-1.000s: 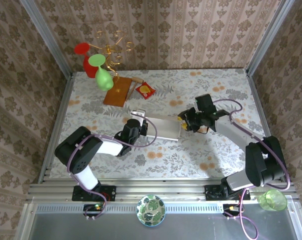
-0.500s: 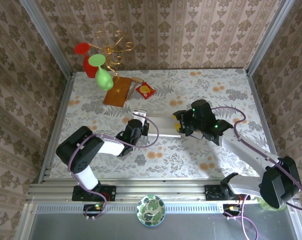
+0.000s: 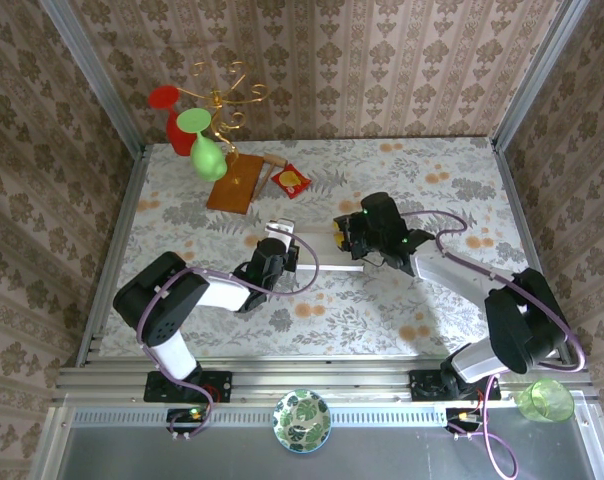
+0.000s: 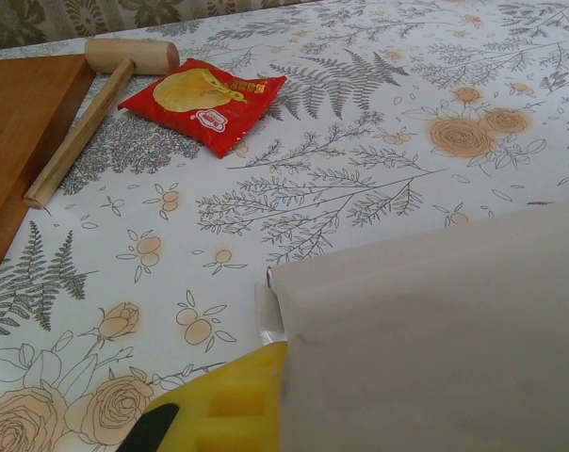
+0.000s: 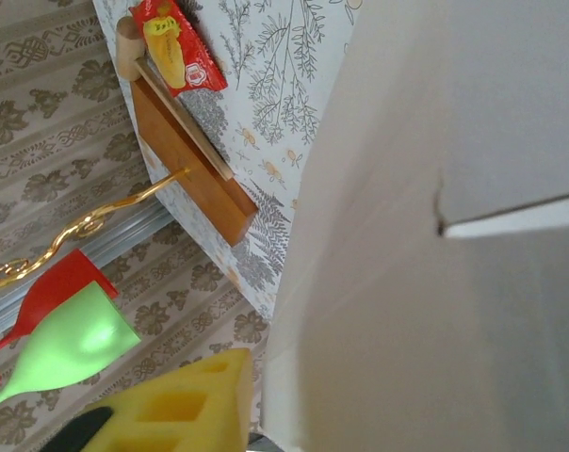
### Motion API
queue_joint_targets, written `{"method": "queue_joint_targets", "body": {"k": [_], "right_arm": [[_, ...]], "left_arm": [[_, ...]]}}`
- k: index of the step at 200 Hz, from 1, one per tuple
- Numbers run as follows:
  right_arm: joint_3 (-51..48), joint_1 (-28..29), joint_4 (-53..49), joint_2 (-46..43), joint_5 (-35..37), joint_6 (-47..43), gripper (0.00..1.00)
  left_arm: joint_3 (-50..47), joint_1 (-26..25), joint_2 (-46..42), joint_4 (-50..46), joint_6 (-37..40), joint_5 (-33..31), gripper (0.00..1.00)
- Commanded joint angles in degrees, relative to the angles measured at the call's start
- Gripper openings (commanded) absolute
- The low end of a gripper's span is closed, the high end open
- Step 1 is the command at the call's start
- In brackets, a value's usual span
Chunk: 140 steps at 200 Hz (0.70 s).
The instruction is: Fold the paper box
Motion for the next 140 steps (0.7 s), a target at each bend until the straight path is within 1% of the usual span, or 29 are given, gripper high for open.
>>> {"method": "queue_joint_targets", "body": {"k": [1, 16, 24, 44, 51, 63, 80, 108, 129, 140], "right_arm": [[0.0, 0.2, 1.0, 1.0, 1.4, 0.5, 0.24], [-1.0, 0.1, 0.6, 1.3, 1.2, 0.1, 0.18], [-1.7, 0.1, 0.6, 1.4, 1.2, -0.2, 0.15], [-3.3, 0.0, 1.0, 1.4, 1.2, -0.9, 0.07], [-3.7, -0.1, 1.2, 1.6, 1.2, -1.2, 0.05], [-4.6, -0.4, 1.8, 1.6, 1.1, -1.7, 0.03], [-5.3, -0.9, 2.3, 2.0, 0.6, -2.7, 0.02], [-7.2, -2.0, 4.4, 2.6, -1.0, -3.8, 0.01], [-7.5, -2.8, 4.0, 2.6, -1.9, -5.3, 0.00], [-7.3, -3.1, 3.9, 2.8, -2.5, -6.2, 0.00]], "left_arm": [[0.6, -0.4, 0.8, -4.5, 0.9, 0.0, 0.00], [0.6, -0.4, 0.0, -4.9, 0.5, 0.5, 0.00], [0.7, -0.5, -0.5, -5.3, 0.1, 0.8, 0.07], [0.2, -0.6, -2.4, -6.8, -0.9, 2.0, 0.21], [-0.1, -0.8, -3.3, -7.5, -1.3, 2.4, 0.26], [-0.8, -1.3, -5.4, -8.8, -2.0, 2.9, 0.36], [-2.6, -2.1, -9.6, -10.5, -3.3, 4.5, 0.46], [-5.9, -3.0, -19.1, -15.6, -7.7, 9.3, 0.48], [-7.2, -3.0, -28.2, -23.5, -12.4, 12.2, 0.48], [-7.3, -2.1, -32.8, -27.2, -14.7, 14.3, 0.48]]}}
